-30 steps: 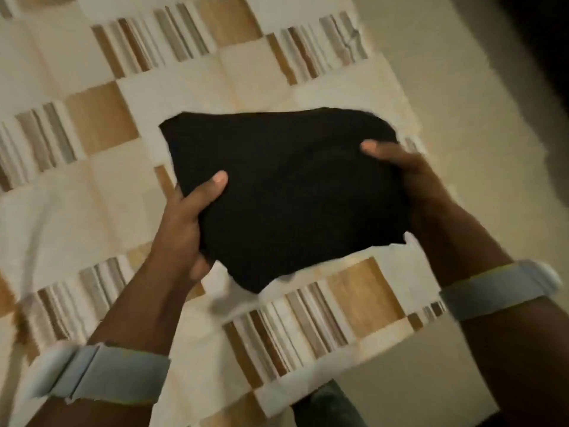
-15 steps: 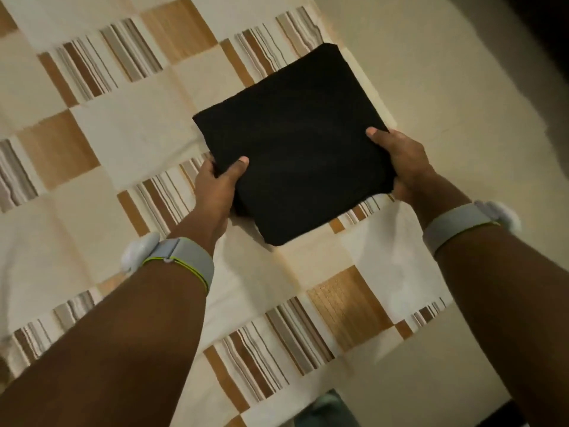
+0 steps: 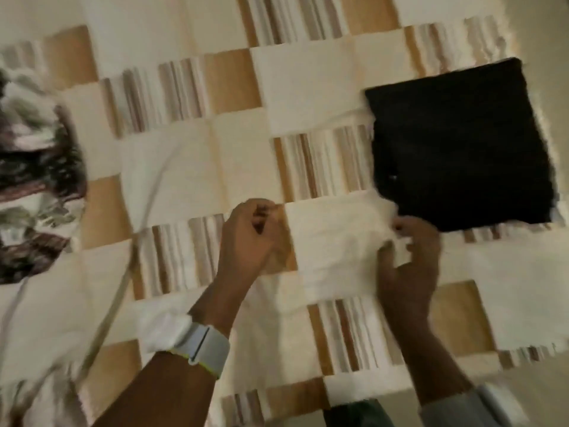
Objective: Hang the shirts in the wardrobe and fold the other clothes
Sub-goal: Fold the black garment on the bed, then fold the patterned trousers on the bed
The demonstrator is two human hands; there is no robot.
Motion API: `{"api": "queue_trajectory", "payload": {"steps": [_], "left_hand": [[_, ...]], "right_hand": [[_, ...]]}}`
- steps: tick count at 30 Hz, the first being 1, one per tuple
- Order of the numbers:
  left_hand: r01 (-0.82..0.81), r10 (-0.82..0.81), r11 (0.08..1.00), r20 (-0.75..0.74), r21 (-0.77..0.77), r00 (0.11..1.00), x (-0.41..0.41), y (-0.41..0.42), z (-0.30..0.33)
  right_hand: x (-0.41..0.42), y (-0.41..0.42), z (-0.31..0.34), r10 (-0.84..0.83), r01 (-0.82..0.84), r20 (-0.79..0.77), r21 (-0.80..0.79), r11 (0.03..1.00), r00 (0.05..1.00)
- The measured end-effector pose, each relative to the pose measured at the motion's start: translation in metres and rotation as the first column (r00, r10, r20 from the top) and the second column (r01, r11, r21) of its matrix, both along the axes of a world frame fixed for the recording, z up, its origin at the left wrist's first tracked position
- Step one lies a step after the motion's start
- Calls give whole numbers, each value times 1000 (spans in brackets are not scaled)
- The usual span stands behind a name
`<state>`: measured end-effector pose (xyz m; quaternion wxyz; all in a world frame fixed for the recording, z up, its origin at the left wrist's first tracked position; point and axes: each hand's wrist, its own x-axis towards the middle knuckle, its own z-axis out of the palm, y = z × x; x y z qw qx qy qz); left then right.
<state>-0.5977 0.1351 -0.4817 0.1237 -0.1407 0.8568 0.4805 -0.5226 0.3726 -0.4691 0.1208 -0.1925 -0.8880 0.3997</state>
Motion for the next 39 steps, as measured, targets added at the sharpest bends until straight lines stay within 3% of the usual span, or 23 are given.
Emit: {"api": "queue_trajectory", "payload": {"steps": [2, 4, 7, 9, 12, 16, 19, 22, 24, 27, 30, 32, 33, 35, 36, 37, 38, 39], "left_hand": [[-14, 14, 994, -3, -105, 1000, 28, -72, 2], [-70, 67, 978, -23, -197, 997, 56, -173, 7], [-136, 138, 949, -11, -286, 990, 88, -289, 9], [-198, 199, 924, -31, -326, 980, 102, -348, 7], [-293, 282, 877, -85, -382, 956, 118, -415, -1], [-297, 309, 924, 12, -240, 951, 134, -446, -12], [-190, 219, 911, 39, -366, 975, 139, -436, -24], [-85, 138, 895, 92, -438, 986, 148, -433, -34], [-118, 173, 909, 105, -399, 979, 146, -437, -31], [-192, 244, 939, 161, -285, 956, 137, -439, -14], [-316, 326, 945, 271, -84, 905, 131, -425, 14], [-521, 440, 834, 351, 183, 827, 126, -406, 44], [-638, 493, 691, 424, 340, 760, 123, -394, 62], [-742, 486, 278, 577, 609, 656, 127, -369, 94], [-728, 462, 59, 628, 683, 626, 133, -361, 107], [-707, 460, -102, 664, 700, 590, 143, -345, 138], [-719, 475, -179, 700, 671, 534, 148, -338, 156], [-738, 495, -188, 711, 648, 499, 154, -330, 168]], "right_hand": [[12, -83, -11, 293, -289, 76, -68, 955, 953], [14, -185, -17, 520, -511, 201, -99, 854, 830], [11, -284, -19, 720, -748, 299, -28, 663, 627], [-1, -329, -17, 774, -819, 331, -7, 574, 540], [-35, -383, -13, 775, -816, 302, 14, 578, 554], [-90, -465, 3, 699, -701, 210, -76, 709, 684], [-119, -526, 7, 730, -750, 172, 159, 642, 662], [-121, -569, -4, 710, -810, 390, 273, 519, 586], [-120, -576, -11, 668, -797, 435, 319, 513, 604], [-123, -564, -5, 607, -686, 366, 138, 714, 706], [-106, -536, 16, 620, -614, 473, -192, 766, 626], [-80, -512, 36, 694, -548, 505, -429, 718, 514], [-66, -497, 53, 740, -559, 493, -489, 670, 457], [-35, -466, 86, 790, -528, 441, -589, 612, 425], [-21, -453, 107, 811, -514, 417, -628, 584, 411], [-3, -428, 141, 846, -540, 383, -652, 532, 371], [11, -412, 161, 884, -608, 338, -641, 468, 324], [23, -396, 182, 912, -699, 321, -590, 405, 257]]}}
